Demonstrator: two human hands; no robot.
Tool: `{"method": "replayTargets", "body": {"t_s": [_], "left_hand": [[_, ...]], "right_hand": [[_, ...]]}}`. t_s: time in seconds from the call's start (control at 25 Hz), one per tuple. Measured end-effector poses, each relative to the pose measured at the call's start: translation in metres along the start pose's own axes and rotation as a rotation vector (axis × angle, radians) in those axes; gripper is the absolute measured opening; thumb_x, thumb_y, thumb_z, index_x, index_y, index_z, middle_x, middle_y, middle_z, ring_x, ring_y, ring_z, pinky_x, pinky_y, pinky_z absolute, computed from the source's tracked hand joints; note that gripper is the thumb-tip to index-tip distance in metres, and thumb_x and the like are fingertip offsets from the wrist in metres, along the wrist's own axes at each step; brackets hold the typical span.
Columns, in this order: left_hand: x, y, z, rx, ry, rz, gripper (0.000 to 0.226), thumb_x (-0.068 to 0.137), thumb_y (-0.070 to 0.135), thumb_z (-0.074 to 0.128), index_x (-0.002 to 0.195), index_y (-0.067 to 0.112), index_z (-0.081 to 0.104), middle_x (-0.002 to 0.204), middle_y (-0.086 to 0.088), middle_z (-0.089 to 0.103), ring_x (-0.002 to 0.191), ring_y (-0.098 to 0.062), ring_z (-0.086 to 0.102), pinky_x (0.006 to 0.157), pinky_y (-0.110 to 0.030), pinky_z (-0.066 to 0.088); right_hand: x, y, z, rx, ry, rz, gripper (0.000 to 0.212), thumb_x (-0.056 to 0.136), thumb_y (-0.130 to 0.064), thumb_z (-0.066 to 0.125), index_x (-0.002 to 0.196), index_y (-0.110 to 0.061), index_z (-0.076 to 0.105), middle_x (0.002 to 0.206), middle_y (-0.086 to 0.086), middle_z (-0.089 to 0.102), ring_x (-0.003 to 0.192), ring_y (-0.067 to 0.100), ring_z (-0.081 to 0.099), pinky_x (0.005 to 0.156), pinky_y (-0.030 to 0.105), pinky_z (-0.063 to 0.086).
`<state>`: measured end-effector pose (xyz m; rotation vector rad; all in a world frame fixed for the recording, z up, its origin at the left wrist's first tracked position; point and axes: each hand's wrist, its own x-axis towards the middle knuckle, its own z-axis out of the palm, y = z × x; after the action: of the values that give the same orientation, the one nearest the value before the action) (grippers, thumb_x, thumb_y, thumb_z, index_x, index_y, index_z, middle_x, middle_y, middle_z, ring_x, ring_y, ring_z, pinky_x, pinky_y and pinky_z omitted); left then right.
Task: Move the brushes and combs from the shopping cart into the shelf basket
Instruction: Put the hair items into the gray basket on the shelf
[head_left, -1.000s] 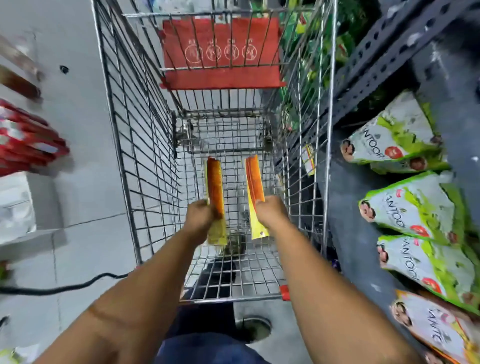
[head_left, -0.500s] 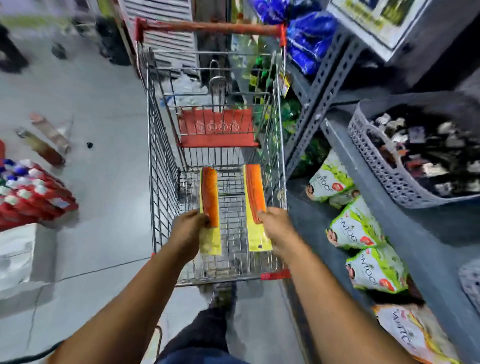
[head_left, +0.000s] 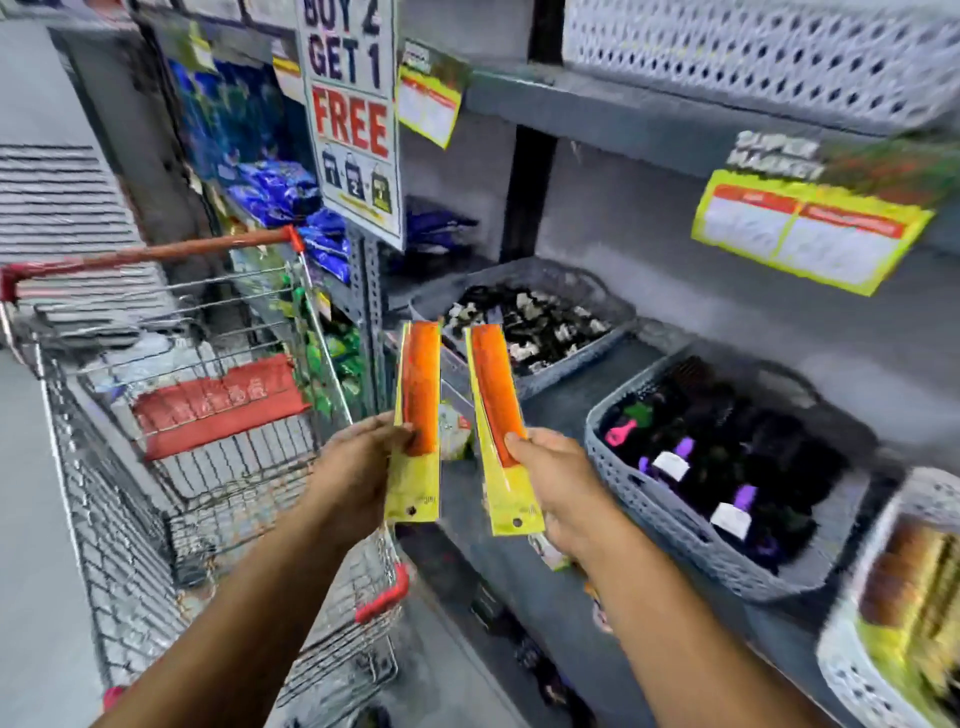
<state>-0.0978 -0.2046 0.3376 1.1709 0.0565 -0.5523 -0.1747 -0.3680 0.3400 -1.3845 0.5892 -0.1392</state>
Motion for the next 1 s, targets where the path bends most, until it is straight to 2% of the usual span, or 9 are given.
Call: {"method": "replayTargets", "body": {"t_s": [0.16, 0.2, 0.24, 0.36, 0.44, 0.6, 0.72, 0.84, 1.0], "left_hand": [[0.006, -0.007, 0.076, 0.107, -0.153, -0.037, 0.018, 0.090, 0.007, 0.053, 0.080, 0.009, 0.068, 0.058, -0.008, 0.064, 0.044, -0.020, 0.061, 0.043, -0.027, 0.051], [0.009, -0.011, 0.093, 0.126, -0.192, -0.044, 0.019, 0.090, 0.007, 0.054, 0.078, 0.010, 0.068, 0.059, -0.007, 0.065, 0.045, -0.020, 0.062, 0.043, -0.027, 0.051], [0.013, -0.015, 0.112, 0.138, -0.245, -0.052, 0.019, 0.091, 0.008, 0.054, 0.080, 0.010, 0.069, 0.060, -0.007, 0.066, 0.046, -0.019, 0.062, 0.044, -0.027, 0.051], [0.025, -0.027, 0.163, 0.160, -0.414, -0.098, 0.017, 0.091, 0.006, 0.052, 0.096, 0.004, 0.068, 0.067, -0.009, 0.067, 0.052, -0.021, 0.064, 0.047, -0.028, 0.053], [0.033, -0.034, 0.194, 0.164, -0.473, -0.146, 0.015, 0.090, 0.002, 0.053, 0.096, 0.000, 0.067, 0.066, -0.012, 0.068, 0.050, -0.024, 0.065, 0.046, -0.031, 0.053], [0.050, -0.053, 0.253, 0.282, -0.586, -0.188, 0.016, 0.087, -0.005, 0.052, 0.087, 0.000, 0.066, 0.070, -0.015, 0.063, 0.053, -0.026, 0.062, 0.056, -0.036, 0.054], [0.061, -0.074, 0.286, 0.425, -0.577, -0.113, 0.017, 0.084, -0.010, 0.052, 0.085, -0.001, 0.067, 0.079, -0.017, 0.062, 0.072, -0.028, 0.058, 0.076, -0.043, 0.046], [0.067, -0.091, 0.302, 0.782, -0.547, 0.090, 0.012, 0.077, 0.007, 0.062, 0.078, 0.004, 0.073, 0.073, -0.015, 0.065, 0.075, -0.027, 0.062, 0.070, -0.036, 0.048], [0.073, -0.103, 0.306, 1.190, -0.528, 0.296, 0.025, 0.081, 0.025, 0.064, 0.096, 0.005, 0.067, 0.092, -0.018, 0.071, 0.093, -0.035, 0.067, 0.071, -0.033, 0.049]], "right_hand": [[-0.021, -0.013, -0.062, -0.017, 0.214, -0.055, 0.025, 0.088, -0.019, 0.056, 0.086, 0.004, 0.064, 0.081, 0.001, 0.049, 0.079, 0.017, 0.042, 0.073, 0.042, 0.043], [-0.026, -0.017, -0.077, -0.027, 0.287, -0.062, 0.024, 0.088, -0.020, 0.056, 0.085, 0.001, 0.066, 0.085, 0.016, 0.067, 0.085, 0.024, 0.059, 0.074, 0.037, 0.043], [-0.032, -0.022, -0.093, -0.018, 0.361, -0.070, 0.021, 0.088, -0.021, 0.057, 0.081, -0.004, 0.067, 0.109, 0.023, 0.065, 0.102, 0.027, 0.060, 0.077, 0.036, 0.045], [-0.045, -0.036, -0.134, 0.021, 0.483, -0.077, 0.015, 0.090, -0.023, 0.056, 0.083, -0.016, 0.067, 0.088, 0.007, 0.071, 0.086, 0.018, 0.063, 0.076, 0.032, 0.047], [-0.049, -0.043, -0.157, 0.069, 0.565, -0.073, 0.019, 0.090, -0.022, 0.055, 0.074, -0.019, 0.064, 0.082, 0.001, 0.070, 0.094, 0.023, 0.064, 0.075, 0.035, 0.048], [-0.047, -0.049, -0.193, 0.074, 0.804, -0.059, 0.022, 0.091, -0.021, 0.054, 0.106, -0.008, 0.063, 0.122, 0.013, 0.062, 0.111, 0.028, 0.056, 0.097, 0.041, 0.041], [-0.040, -0.043, -0.207, -0.023, 0.897, -0.034, 0.022, 0.092, -0.020, 0.049, 0.100, -0.003, 0.061, 0.109, 0.018, 0.066, 0.091, 0.032, 0.061, 0.085, 0.040, 0.047], [-0.037, -0.037, -0.213, -0.272, 0.968, 0.022, 0.026, 0.090, -0.021, 0.043, 0.086, -0.003, 0.061, 0.073, 0.014, 0.059, 0.063, 0.027, 0.054, 0.063, 0.038, 0.045], [-0.033, -0.033, -0.213, -0.641, 1.019, 0.103, 0.026, 0.089, -0.015, 0.042, 0.110, -0.005, 0.053, 0.110, 0.020, 0.064, 0.101, 0.036, 0.061, 0.079, 0.038, 0.048]]}}
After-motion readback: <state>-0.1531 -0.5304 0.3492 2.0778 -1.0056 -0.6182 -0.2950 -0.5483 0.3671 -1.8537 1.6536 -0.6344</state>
